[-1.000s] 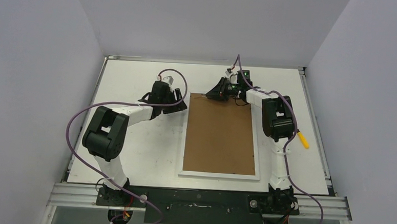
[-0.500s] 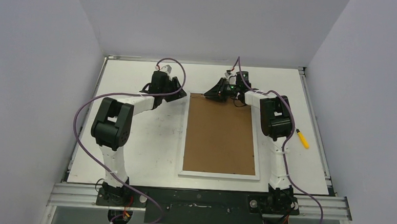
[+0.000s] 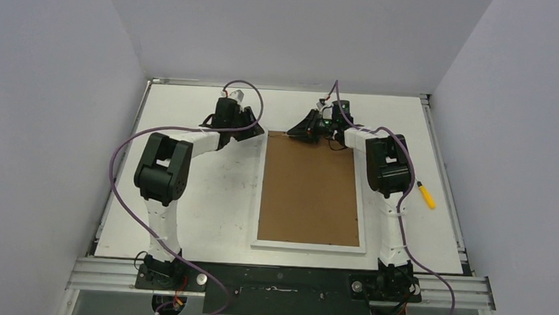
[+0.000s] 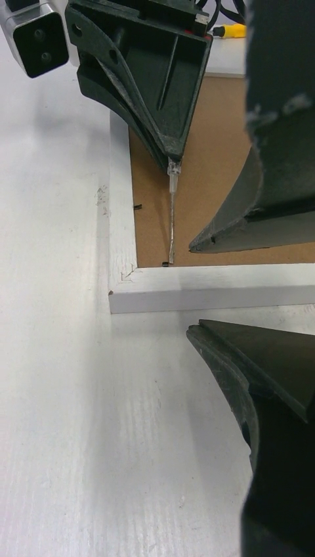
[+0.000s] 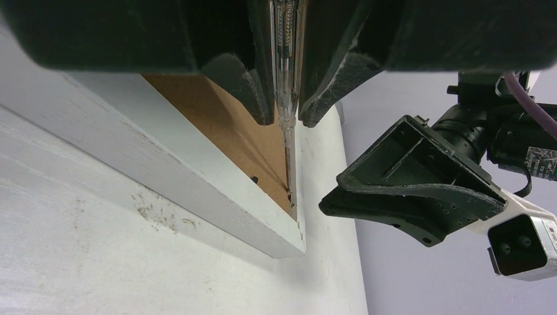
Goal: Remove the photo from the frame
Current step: Release the photo frame item from the photo frame.
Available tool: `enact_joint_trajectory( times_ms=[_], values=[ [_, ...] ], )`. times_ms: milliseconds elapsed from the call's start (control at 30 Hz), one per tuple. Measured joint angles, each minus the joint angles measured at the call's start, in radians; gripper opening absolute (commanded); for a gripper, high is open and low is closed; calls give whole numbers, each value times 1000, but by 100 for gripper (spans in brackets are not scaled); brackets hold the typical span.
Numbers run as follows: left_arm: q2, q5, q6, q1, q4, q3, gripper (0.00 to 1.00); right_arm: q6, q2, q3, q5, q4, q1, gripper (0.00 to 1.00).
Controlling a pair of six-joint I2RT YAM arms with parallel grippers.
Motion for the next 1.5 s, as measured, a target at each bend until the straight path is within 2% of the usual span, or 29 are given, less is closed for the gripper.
enact_joint_trajectory(
  times_ms=[833,1200,1500],
  values=[
    [75,45,0,5,-5,61,32,6,0,0,11,-2,-8,5],
    [96,68,-1,5,-5,79,20,-1,1,34,37,-52,1,5],
    [121,87,-4,5,-10,101,18,-11,3,53,42,-86,8,5]
  ],
)
